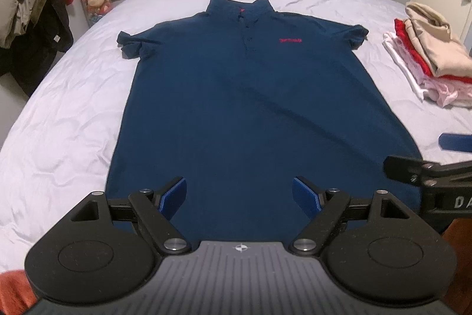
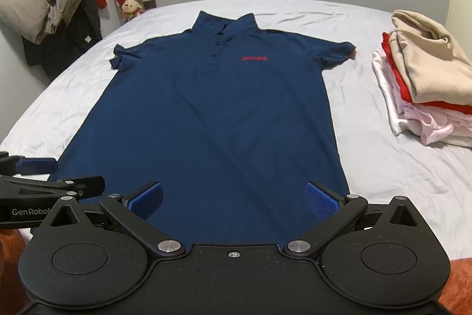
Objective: Fold clothes
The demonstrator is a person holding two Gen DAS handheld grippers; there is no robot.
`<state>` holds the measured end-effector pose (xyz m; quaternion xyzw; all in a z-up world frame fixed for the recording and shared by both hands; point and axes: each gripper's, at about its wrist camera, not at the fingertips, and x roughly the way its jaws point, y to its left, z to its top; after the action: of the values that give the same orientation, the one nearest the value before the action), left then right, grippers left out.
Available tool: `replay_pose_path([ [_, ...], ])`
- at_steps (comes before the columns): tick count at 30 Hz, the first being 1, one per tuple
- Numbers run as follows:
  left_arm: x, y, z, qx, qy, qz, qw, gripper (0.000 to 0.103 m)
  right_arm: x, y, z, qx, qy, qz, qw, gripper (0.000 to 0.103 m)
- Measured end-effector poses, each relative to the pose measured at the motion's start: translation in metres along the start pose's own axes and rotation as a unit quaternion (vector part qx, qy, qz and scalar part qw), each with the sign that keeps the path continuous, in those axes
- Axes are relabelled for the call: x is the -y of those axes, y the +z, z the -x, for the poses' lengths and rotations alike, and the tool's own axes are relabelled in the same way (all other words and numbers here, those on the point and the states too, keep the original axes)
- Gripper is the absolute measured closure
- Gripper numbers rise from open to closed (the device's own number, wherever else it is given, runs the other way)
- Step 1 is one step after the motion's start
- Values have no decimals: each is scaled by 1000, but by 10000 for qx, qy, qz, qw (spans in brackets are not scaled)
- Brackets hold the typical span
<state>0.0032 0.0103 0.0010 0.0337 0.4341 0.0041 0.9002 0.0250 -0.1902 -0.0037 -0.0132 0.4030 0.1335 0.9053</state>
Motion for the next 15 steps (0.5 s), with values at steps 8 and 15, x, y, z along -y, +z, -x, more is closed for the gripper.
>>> replay_pose_path([
  [8, -25, 2, -4, -275, 82, -197, 9994, 25, 9, 9, -9, -335, 69, 271, 9990, 1],
  [15, -49, 8, -11, -632, 10, -467, 9969, 25, 16, 15, -20, -794, 267, 538, 9950, 1],
])
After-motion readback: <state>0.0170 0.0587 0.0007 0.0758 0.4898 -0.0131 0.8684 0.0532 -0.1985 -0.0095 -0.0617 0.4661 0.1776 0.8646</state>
